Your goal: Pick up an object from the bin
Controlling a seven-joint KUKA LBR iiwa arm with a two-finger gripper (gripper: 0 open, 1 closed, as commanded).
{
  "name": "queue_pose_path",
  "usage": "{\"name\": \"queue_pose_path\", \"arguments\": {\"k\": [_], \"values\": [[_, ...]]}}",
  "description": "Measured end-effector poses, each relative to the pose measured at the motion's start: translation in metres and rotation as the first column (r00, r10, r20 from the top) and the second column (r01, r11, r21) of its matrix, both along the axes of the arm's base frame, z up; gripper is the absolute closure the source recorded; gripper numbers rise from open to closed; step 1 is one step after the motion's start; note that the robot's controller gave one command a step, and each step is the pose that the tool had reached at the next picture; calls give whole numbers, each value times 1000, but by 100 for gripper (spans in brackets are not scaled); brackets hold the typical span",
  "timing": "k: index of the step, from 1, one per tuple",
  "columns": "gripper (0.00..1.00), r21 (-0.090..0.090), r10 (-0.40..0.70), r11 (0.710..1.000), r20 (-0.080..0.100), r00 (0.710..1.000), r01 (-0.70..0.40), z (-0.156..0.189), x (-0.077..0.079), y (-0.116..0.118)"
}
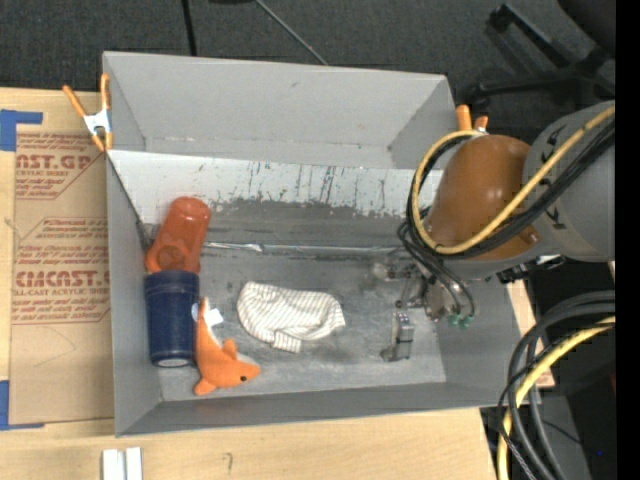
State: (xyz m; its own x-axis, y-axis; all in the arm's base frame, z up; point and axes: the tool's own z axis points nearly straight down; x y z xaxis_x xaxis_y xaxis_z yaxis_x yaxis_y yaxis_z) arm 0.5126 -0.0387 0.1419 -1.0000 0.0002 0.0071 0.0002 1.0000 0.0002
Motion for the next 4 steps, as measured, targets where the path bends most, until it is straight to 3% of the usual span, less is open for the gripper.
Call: {"name": "queue_pose_path", "arguments": {"k": [1,2,3,4], "values": [[0,-1,0,1000,7,1000,0,4,2,0],[100,1,-21,1000,7,1000,21,-62,24,72],[0,1,-21,1000,7,1000,21,-62,24,71],[100,0,-21,1000,8,1000,21,-62,24,71]]}}
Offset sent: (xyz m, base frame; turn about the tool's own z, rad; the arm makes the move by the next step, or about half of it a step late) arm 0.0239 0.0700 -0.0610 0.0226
